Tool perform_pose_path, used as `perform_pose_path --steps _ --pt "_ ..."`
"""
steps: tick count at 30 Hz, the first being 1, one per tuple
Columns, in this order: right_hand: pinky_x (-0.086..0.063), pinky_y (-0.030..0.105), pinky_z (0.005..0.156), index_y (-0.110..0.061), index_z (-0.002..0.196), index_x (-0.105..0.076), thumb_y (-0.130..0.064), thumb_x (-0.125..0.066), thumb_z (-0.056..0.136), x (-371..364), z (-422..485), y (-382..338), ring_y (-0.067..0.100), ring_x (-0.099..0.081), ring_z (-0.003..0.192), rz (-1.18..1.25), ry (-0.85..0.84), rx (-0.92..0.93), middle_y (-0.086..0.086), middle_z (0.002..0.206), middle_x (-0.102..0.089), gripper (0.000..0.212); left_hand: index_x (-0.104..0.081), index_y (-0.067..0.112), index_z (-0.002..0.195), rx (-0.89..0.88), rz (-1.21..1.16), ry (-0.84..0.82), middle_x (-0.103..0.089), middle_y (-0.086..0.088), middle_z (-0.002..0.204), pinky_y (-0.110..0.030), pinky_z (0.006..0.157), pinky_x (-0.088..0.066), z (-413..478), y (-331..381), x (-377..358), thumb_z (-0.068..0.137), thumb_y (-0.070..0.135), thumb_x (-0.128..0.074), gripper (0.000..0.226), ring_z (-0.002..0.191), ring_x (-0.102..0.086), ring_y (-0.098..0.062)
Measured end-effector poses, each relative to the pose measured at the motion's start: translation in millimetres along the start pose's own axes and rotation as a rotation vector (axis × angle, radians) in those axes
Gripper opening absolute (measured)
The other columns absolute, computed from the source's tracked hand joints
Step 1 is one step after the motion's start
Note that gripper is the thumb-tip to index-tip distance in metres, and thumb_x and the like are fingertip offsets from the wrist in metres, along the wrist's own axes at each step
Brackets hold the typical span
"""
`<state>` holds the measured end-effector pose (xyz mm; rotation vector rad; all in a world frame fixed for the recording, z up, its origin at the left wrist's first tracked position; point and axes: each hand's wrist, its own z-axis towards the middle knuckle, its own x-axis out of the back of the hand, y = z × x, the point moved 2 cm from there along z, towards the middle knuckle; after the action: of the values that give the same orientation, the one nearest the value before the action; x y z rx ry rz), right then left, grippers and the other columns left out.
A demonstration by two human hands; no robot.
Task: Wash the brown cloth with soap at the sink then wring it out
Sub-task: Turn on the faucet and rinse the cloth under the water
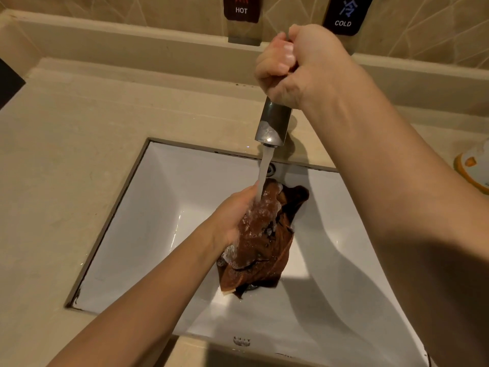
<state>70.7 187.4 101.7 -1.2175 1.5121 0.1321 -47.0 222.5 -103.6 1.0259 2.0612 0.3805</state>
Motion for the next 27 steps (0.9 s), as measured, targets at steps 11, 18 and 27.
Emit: perform_pose_path --steps 11,18,27 --pt "-0.047 0.029 0.087 -0.022 0.105 -0.056 -0.038 -0.034 0.098 141.4 -61.8 67.0 0.009 -0.057 0.097 -1.357 0.24 0.365 -0.004 0.102 -0.062 0.028 -0.061 0.004 0.12 -0.172 0.377 -0.204 -0.066 -0.018 0.114 -0.044 0.099 -0.048 -20.9 21.1 14.1 0.078 0.007 -0.068 0.043 0.107 -0.063 -0.032" --pt "-0.046 0.006 0.071 -0.024 0.104 -0.058 -0.033 -0.052 0.092 172.1 -36.6 94.4 0.002 -0.058 0.089 -1.367 0.023 0.159 -0.007 0.096 -0.062 0.016 -0.062 0.013 0.12 -0.197 0.581 -0.219 -0.069 -0.01 0.115 -0.034 0.092 -0.052 -25.9 34.4 33.9 0.076 0.007 -0.068 0.045 0.11 -0.064 -0.027" --pt "-0.052 0.031 0.08 -0.006 0.095 -0.061 -0.029 -0.043 0.097 163.4 -17.7 100.2 0.024 -0.063 0.085 -1.188 0.289 0.227 0.012 0.089 -0.066 0.03 -0.064 0.014 0.117 -0.19 0.494 0.061 -0.072 -0.008 0.111 -0.032 0.082 -0.055 -24.1 26.8 43.5 0.079 0.056 -0.063 0.056 0.105 -0.067 -0.025"
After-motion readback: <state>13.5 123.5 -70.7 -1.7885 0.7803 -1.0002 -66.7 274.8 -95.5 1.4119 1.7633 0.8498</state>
